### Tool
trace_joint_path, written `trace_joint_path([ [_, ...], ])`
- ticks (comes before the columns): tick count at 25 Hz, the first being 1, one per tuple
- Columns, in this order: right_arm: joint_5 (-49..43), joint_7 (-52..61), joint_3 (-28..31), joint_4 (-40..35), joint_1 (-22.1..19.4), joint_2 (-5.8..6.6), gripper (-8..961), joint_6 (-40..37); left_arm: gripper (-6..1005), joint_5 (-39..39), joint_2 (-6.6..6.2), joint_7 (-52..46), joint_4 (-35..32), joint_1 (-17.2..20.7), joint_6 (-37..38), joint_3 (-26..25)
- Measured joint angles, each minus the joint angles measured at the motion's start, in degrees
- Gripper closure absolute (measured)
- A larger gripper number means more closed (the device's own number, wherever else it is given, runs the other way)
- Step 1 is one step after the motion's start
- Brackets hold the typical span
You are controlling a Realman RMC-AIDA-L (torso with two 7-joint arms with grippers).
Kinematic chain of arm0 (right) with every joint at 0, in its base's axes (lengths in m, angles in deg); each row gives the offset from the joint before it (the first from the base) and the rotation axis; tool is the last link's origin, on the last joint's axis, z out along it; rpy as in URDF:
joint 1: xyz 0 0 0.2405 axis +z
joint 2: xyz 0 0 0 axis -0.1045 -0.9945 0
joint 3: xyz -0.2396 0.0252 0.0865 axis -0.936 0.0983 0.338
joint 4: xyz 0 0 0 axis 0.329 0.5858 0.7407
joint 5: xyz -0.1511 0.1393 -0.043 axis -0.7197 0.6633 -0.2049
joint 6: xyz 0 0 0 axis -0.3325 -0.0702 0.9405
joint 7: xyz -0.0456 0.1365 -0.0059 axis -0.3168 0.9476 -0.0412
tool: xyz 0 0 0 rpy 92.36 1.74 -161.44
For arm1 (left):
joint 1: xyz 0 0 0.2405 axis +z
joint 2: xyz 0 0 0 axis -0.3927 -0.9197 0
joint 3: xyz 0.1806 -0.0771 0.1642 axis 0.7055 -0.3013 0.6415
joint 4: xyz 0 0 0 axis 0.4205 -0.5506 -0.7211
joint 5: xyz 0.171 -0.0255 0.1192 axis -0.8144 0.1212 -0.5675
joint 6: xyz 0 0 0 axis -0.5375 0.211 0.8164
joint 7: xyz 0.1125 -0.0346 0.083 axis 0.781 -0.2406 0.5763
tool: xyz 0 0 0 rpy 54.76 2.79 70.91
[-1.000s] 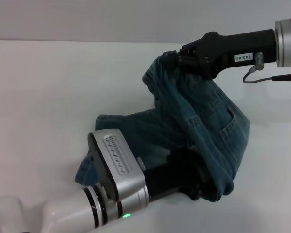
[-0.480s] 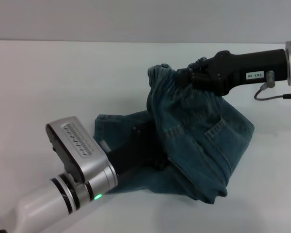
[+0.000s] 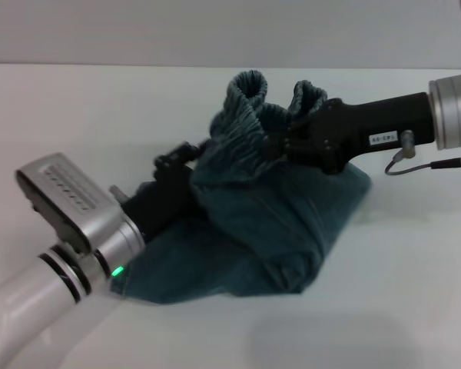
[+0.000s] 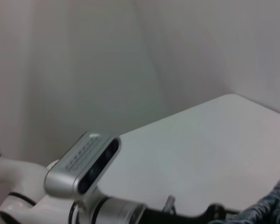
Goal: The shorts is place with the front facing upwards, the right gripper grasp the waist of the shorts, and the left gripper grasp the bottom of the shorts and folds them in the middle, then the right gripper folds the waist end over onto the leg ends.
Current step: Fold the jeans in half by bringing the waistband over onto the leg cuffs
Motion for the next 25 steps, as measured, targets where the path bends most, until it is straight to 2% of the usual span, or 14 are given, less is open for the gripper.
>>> trace_joint_path([
  [5, 0.18, -0.02, -1.24, -0.21, 0.04, -0.23, 939, 1.34, 382, 0.02, -0.13, -0.06, -1.20, 0.89, 1.27, -1.11],
  [10, 0.96, -0.91, -0.66, -0.81, -0.97, -0.32, 939, 3.38, 382, 0.00, -0.13, -0.10, -0.61, 2.22, 3.01, 3.74],
  [14, 0.99, -1.50, -0.38, -2.16, -1.84, -0.34, 938, 5.09, 383, -0.01, -0.11, -0.59, -0.94, 3.55, 9.16, 9.74],
  [17, 1.73, -1.77, 0.04, -2.82, -2.17, -0.36, 938, 6.09, 383, -0.03, -0.17, -0.72, -2.24, 5.04, 14.32, 12.05],
  [25, 4.08, -3.17, -0.09, -2.91, -2.29, -0.30, 941, 7.13, 382, 0.04, -0.26, -0.69, -5.72, 8.68, 22.44, 12.98],
])
